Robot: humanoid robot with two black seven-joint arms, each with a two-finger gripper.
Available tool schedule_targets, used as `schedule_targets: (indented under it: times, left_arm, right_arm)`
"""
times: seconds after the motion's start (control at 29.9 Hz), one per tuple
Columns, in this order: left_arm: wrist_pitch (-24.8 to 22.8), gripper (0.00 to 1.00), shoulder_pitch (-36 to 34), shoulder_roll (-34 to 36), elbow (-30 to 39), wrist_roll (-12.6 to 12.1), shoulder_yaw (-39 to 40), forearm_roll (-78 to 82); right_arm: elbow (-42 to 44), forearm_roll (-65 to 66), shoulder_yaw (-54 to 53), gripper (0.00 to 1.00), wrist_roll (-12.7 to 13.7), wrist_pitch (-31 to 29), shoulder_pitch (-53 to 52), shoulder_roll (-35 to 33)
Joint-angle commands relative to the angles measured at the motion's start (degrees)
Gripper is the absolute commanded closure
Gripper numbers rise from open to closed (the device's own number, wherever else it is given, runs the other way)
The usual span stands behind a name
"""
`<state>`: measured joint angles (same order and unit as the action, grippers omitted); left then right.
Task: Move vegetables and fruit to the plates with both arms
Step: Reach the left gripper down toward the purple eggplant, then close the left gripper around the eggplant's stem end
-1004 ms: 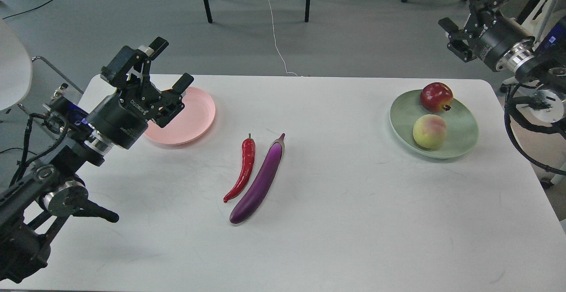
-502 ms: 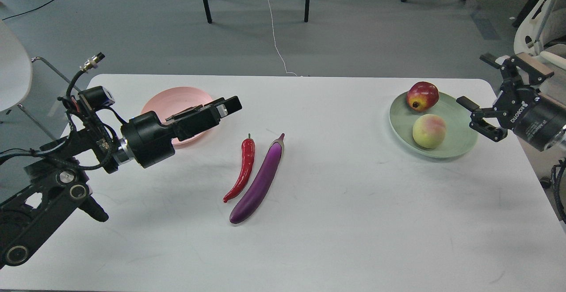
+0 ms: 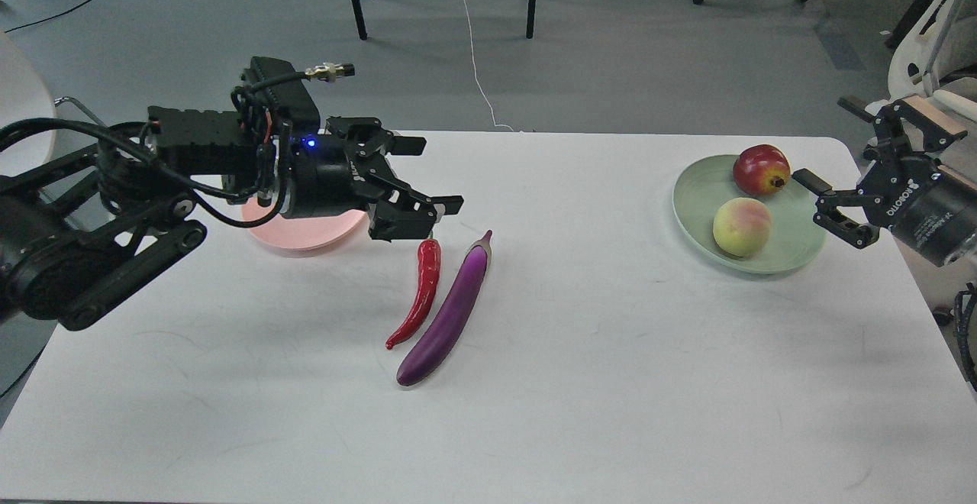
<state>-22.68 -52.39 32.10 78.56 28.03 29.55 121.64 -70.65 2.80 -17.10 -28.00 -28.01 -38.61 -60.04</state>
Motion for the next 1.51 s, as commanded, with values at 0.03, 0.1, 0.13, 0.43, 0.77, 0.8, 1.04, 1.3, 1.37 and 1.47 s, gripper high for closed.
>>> schedule_targets:
  times: [0.03,0.1,0.13,0.43,0.77,0.8,1.04,1.3,1.37,1.47]
  left_arm:
    - [-0.61,0.02,-1.22,-5.02,-1.13,-0.03,-4.75,0.61]
    - [-0.62,0.02,-1.13,-6.78,-1.31,-0.03,-8.53,2.54]
    - [-0.62,0.02,-0.78,-7.57,-1.31,-0.03,-9.59,3.36]
    - [-0.53,0.02,2.47,-11.0,-6.84,-2.36,-10.3,3.36]
    - [-0.44,0.02,2.03,-12.76,-15.19,-2.45,-12.5,3.36]
    - [-0.44,0.02,1.95,-12.76,-15.89,-2.45,-13.2,3.36]
    - [-0.44,0.02,1.16,-13.2,-18.44,-2.45,-16.01,3.36]
    - [-0.44,0.02,1.33,-13.73,-19.59,-2.54,-17.07,3.36]
    - [-0.35,0.02,1.42,-13.9,-19.85,-2.54,-17.07,3.36]
    - [-0.26,0.03,1.42,-14.08,-19.85,-2.54,-17.07,3.36]
  right_arm:
    - [0.34,-0.08,-0.12,0.01,0.0,0.01,0.2,-0.96]
    - [1.12,0.01,-0.04,0.01,0.0,0.01,0.64,-0.96]
    - [1.91,-0.08,-0.04,0.01,0.0,0.01,0.9,-0.96]
    - [3.06,-0.08,-0.04,0.01,0.0,0.01,1.26,-0.17]
    - [3.06,-0.08,0.05,0.01,0.0,0.01,1.26,0.1]
    - [3.06,-0.08,-0.04,0.01,0.0,0.01,1.26,0.1]
    - [3.06,-0.08,-0.04,0.01,0.0,0.01,1.26,0.18]
    - [2.89,-0.08,-0.04,0.01,0.0,0.01,1.26,0.18]
    - [2.89,-0.08,-0.04,0.01,0.0,0.01,1.26,0.1]
    - [2.89,-0.08,-0.12,0.01,0.0,0.01,1.26,0.18]
